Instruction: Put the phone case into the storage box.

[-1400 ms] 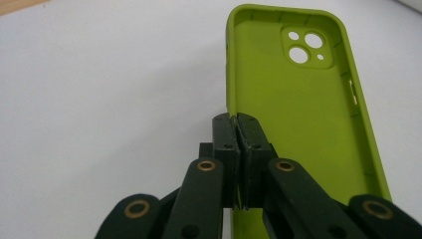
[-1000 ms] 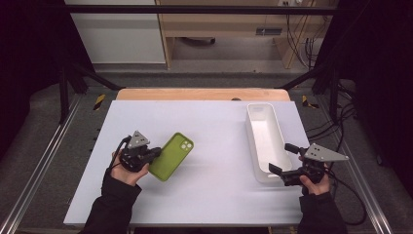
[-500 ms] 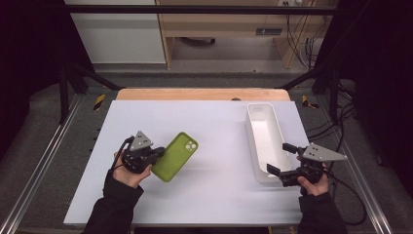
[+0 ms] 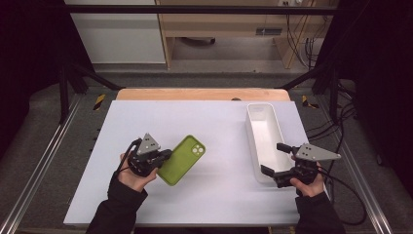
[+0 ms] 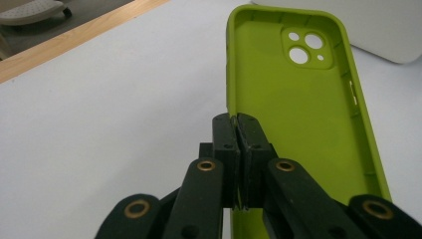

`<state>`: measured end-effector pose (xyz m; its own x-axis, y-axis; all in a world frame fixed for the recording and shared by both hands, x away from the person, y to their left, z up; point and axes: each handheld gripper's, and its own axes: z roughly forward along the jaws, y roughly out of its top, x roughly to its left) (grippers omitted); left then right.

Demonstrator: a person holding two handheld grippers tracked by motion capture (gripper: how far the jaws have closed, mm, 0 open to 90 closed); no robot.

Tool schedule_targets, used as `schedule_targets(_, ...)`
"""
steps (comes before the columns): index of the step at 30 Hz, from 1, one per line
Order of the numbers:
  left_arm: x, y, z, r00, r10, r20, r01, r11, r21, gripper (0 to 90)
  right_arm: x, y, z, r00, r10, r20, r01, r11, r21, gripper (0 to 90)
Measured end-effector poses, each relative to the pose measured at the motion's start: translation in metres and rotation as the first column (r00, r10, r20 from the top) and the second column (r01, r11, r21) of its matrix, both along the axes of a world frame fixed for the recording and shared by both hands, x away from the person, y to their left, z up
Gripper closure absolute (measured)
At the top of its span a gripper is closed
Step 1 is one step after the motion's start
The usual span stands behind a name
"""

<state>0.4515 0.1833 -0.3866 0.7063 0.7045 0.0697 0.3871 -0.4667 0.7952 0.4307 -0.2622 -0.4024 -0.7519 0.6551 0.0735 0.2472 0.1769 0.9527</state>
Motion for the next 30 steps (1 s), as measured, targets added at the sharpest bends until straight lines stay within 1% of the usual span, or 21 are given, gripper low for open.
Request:
schedule_targets(12,-0.006,-0.015,-0.001,0.9987,-0.050,0.011,0.050,0.9986,0.015,87.9,0.000,0.014,0.003,0.9998,0.016,-0.013,-0.016,0.9997,-0.017,0.5)
schedule_targets(18,-0.010,-0.024,-0.002,0.9966,-0.080,0.018,0.080,0.9962,0.035,87.9,-0.001,0.025,0.005,0.9993,0.029,-0.021,-0.030,0.9990,-0.034,0.5)
schedule_targets(26,-0.013,-0.032,-0.003,0.9943,-0.104,0.022,0.103,0.9935,0.049,87.9,-0.001,0.036,0.007,0.9987,0.045,-0.022,-0.046,0.9983,-0.036,0.5)
schedule_targets(30,-0.015,-0.037,-0.003,0.9927,-0.118,0.024,0.116,0.9917,0.054,88.0,-0.001,0.043,0.008,0.9981,0.056,-0.026,-0.058,0.9972,-0.048,0.5)
